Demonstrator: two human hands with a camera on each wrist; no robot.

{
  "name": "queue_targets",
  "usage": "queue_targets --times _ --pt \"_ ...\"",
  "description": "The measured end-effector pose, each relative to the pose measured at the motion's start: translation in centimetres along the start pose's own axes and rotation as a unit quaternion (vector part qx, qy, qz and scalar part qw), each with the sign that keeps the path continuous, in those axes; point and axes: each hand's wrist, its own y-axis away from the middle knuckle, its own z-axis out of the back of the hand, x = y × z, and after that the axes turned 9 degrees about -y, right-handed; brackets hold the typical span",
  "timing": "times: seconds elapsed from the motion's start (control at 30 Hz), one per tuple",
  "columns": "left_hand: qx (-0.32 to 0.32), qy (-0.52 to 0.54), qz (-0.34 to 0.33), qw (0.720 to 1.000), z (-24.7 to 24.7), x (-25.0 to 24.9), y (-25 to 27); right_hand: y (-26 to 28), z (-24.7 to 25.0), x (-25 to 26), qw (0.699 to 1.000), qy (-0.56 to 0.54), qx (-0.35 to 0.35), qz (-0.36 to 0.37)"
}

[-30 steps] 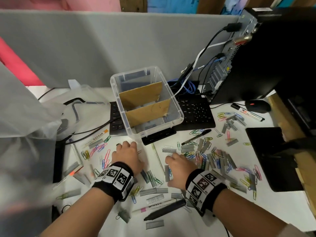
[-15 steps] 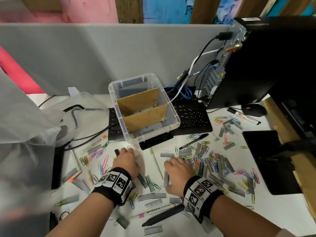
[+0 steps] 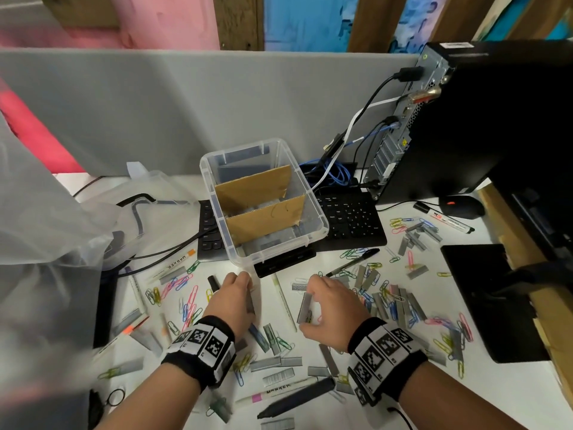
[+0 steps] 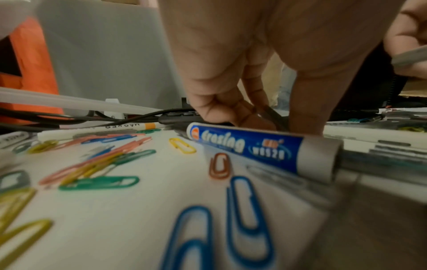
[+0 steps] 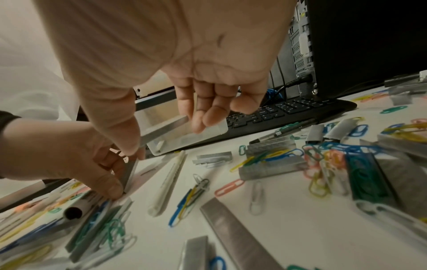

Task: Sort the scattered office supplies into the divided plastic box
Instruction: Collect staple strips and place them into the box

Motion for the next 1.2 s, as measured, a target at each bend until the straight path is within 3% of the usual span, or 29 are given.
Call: queue_targets --times 0.3,0.4,0.67,0.9,1.2 --pt "-0.065 0.064 -0.039 0.995 -0.1 1.0 1.3 0.6 0.3 1.1 0.996 -0.075 0.016 0.049" --pt "-0.093 0.136 -0.063 0.984 0.4 0.7 2.3 0.7 0.4 1.5 0.993 -0.093 0.014 0.067" --pt "-0.011 0.411 -0.056 0.91 2.1 -0.8 4.0 0.8 0.7 2.4 0.987 -0.115 -0.01 0.108" --pt "-0.015 0.442 -0.067 0.894 3.1 -2.1 4.3 0.7 0.9 2.8 0.985 -0.124 -0.017 0.117" --pt "-0.02 0.413 -0.061 0.908 3.2 -1.8 3.9 0.6 0.9 3.1 0.985 -0.13 -0.012 0.114"
